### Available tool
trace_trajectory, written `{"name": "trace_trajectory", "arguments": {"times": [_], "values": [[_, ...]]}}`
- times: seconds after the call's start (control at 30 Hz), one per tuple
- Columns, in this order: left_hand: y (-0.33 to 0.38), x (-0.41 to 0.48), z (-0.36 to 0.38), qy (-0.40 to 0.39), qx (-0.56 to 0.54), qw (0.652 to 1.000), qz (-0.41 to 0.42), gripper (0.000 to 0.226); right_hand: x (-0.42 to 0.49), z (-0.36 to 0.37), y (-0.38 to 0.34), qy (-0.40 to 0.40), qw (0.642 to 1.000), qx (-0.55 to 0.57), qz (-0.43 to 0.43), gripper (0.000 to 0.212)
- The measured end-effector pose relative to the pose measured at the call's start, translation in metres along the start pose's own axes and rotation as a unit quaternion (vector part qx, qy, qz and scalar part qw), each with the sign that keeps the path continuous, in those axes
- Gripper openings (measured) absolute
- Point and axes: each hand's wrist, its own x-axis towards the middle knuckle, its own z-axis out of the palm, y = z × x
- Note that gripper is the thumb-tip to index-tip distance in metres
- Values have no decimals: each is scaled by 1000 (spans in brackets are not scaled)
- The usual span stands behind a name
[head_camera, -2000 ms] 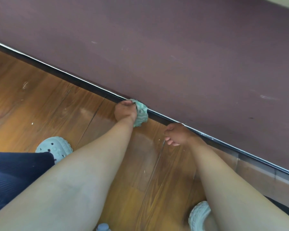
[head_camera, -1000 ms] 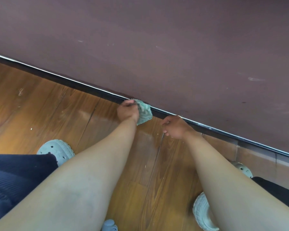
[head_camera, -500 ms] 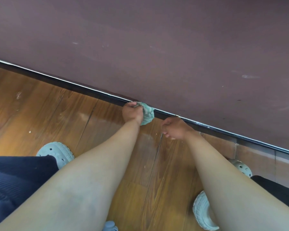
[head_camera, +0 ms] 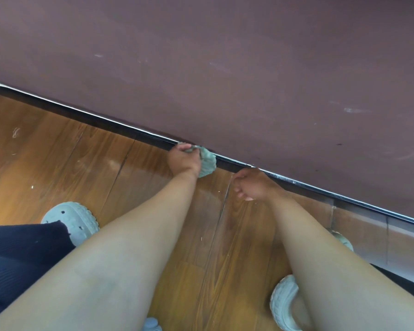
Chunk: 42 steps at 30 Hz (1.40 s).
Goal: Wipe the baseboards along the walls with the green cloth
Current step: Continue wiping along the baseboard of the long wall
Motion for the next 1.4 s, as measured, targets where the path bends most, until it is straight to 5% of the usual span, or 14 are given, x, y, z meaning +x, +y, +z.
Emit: {"name": "trace_trajectory", "arguments": {"times": [0.13,0.3,0.43,0.6,0.67,0.9,1.23,1.4], "values": [[-3,8,-4,19,25,999,18,12,10,-1,3,1,1000,7,13,20],[-24,1,5,-42,170,975,139,10,22,10,-4,-35,999,9,18,10],[-24,-17,12,-102,168,965,176,9,33,14,-8,-36,999,-3,7,14],[-22,-8,7,4,40,998,57,9,39,8,-2,-37,999,-21,2,12],[-22,1,4,16,69,997,40,11,40,5,5,-38,999,-32,6,11],[-33,-22,17,-120,212,966,89,16,40,9,11,-70,995,-72,7,11],[-24,-48,25,-129,195,969,84,17,27,1,16,-79,992,-92,-33,16],[-9,-78,12,-216,183,955,92,16,5,-18,25,-67,990,-115,-37,12]]}}
